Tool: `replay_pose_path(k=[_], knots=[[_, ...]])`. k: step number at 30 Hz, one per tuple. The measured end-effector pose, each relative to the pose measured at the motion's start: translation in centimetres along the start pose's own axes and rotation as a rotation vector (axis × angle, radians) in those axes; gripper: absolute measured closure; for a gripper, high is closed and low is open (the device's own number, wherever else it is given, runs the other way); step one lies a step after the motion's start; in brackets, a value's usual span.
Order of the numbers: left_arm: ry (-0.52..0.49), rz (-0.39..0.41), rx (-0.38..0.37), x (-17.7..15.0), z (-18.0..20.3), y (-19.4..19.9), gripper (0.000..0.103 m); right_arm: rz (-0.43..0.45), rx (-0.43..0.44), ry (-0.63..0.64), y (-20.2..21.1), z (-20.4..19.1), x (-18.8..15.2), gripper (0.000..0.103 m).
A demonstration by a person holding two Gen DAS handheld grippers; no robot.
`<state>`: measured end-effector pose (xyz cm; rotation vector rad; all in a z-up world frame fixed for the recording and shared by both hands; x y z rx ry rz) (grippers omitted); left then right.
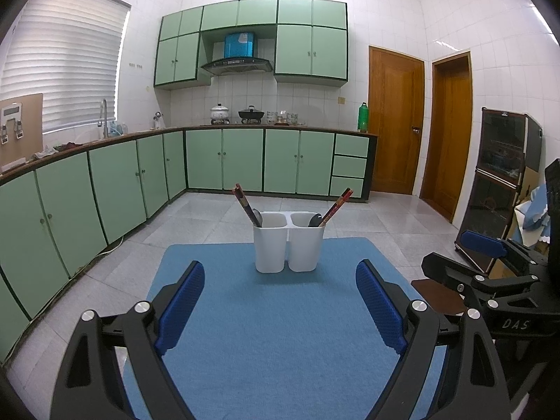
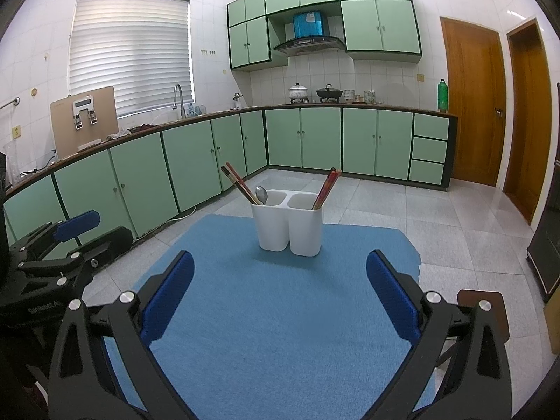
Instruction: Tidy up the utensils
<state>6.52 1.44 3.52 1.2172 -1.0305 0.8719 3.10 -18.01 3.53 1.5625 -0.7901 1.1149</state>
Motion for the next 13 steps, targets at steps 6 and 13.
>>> replay_pose_path(k=[6, 13], knots=[[0.000, -0.007, 0.002, 0.01, -0.03, -0.11, 0.017, -0.005, -0.003, -0.004, -0.14, 0.15, 0.07, 0.007], [-0.001, -0.010, 0.005, 0.20, 0.12, -0.07, 0.017, -0.006, -0.002, -0.005, -0.26, 0.27, 0.15, 0.007]])
Point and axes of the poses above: each gripper's, at about its wrist camera, not at the fingertips, and y roughly against the way its jaws point, z to its right, x to its top, the point moved 1 cm from there along -y, roughly the way its jaws point, and after that the axes turned 4 degrees about z, right-handed, at the moved point
